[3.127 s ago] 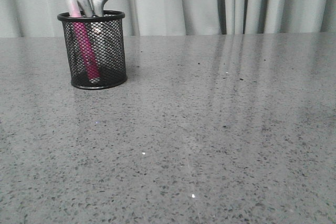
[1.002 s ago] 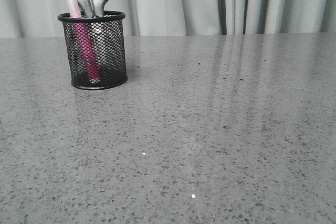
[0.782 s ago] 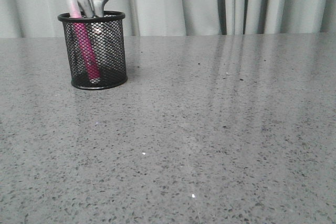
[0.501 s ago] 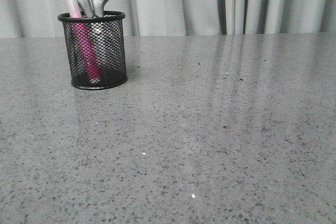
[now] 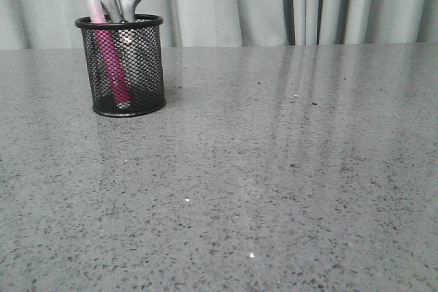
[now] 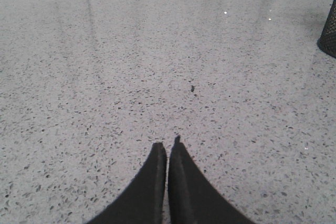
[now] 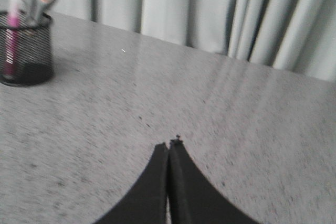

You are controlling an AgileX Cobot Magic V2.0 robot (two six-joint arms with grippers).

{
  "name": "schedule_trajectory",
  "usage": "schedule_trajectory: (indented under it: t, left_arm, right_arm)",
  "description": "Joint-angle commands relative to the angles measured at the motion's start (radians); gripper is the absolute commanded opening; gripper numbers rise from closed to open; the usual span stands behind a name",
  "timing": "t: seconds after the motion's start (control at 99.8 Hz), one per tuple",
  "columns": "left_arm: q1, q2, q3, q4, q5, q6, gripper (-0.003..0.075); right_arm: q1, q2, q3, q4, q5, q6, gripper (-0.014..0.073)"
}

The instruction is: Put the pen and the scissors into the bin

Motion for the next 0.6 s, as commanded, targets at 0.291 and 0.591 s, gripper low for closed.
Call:
schedule_trajectory:
  t: [0.291,0.591]
  left_arm:
    - [-0.001,-0.033,0.043,-0.009,-0.048,-0.013,-0.0019]
    - [-0.001,-0.031,0.043,-0.009,-0.054,-0.013,-0.0019]
  right_arm:
    - [-0.322,-0.160,0.239,0.132,-0.162,-0.050,-0.0069]
    - [-0.342,-0.201,0.241,0.132,0.046,-0.050,-0.0069]
